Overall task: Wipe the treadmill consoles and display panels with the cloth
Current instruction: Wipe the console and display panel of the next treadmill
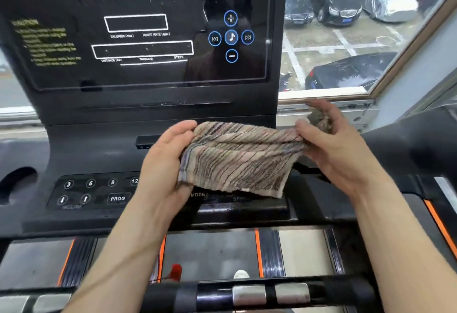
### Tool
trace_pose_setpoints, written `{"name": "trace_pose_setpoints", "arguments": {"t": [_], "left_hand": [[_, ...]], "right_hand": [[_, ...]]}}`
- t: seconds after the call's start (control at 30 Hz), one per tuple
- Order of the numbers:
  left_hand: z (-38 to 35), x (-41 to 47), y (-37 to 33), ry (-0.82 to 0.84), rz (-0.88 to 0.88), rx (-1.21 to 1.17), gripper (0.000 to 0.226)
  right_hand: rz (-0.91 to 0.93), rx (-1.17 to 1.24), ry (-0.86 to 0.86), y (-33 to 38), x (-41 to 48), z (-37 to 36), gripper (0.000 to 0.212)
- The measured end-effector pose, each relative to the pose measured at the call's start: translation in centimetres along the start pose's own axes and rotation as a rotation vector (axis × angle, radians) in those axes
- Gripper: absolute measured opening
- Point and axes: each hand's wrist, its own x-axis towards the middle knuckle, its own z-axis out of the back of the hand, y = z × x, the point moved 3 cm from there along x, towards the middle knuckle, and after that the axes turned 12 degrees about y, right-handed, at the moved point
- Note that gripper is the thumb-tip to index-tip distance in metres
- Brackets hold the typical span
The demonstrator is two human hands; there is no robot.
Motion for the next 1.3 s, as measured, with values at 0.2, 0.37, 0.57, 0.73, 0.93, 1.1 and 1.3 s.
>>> {"name": "trace_pose_setpoints", "arguments": {"t": [0.2, 0.37, 0.57, 0.73, 0.93, 1.1, 1.3], "left_hand": [[3.3, 0.1, 2.7, -0.075, 0.165, 0.423, 0.024], [4.7, -0.8, 3.2, 0.118, 0.279, 0.605, 0.043], [3.7, -1.4, 2.1, 0.029, 0.051, 1.665, 0.024], [3.0, -0.1, -2.4, -0.152, -0.247, 1.306, 0.04], [-0.1, 3.5, -8.3, -0.22, -0.368, 1.107, 0.048], [-2.6, 1.2, -12.7, -0.197, -0.827, 0.967, 0.021], [1.6, -1.2, -7.8, 0.017, -0.648, 1.169, 0.023]], "right_hand": [[0.101, -1.281, -0.064, -4.1, -1.6, -4.2, 0.083], [0.197, -1.363, 0.224, -7.6, -2.7, -4.8, 0.03], [0.209, -1.462, 0.203, -5.6, -2.2, -3.2, 0.024], [-0.038, -0.907, 0.201, 0.7, -0.3, -3.6, 0.006], [0.085, -1.121, 0.208, 9.0, 4.3, -4.2, 0.008], [0.615, -0.989, -0.119, 14.6, 2.7, -6.1, 0.007], [0.378, -0.984, 0.06, 8.6, -1.4, -4.5, 0.02]]}}
